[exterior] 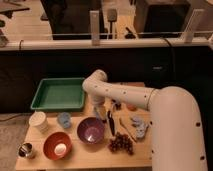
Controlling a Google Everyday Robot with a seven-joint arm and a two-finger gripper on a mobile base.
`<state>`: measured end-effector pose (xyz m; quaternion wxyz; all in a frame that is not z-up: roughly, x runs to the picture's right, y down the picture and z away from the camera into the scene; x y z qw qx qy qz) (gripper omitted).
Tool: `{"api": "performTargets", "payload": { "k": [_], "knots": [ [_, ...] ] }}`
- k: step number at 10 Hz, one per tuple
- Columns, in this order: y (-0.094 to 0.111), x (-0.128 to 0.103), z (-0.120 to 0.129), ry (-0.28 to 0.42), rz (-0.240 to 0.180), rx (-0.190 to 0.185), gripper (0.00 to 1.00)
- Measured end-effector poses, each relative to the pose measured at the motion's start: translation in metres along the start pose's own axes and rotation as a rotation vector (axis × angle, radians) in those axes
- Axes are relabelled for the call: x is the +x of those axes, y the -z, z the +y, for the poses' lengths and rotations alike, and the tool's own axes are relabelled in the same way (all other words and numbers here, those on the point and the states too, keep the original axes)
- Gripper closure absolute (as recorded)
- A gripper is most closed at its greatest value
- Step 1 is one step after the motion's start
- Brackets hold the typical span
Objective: Place sponge in tray
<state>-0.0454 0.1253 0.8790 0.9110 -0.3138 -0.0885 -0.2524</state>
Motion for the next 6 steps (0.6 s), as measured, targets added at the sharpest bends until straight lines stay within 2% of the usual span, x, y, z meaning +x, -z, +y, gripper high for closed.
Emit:
{"api": "performTargets", "payload": {
  "k": [1,2,6],
  "knots": [
    [-0.011,0.002,0.002,-0.059,0.000,-0.011,0.20],
    [-0.015,0.005,0.002,-0.090,-0.004,-0.005,0.20],
    [-0.032,0.025,0.005,-0.172,-0.043,0.047,0.20]
  ]
}}
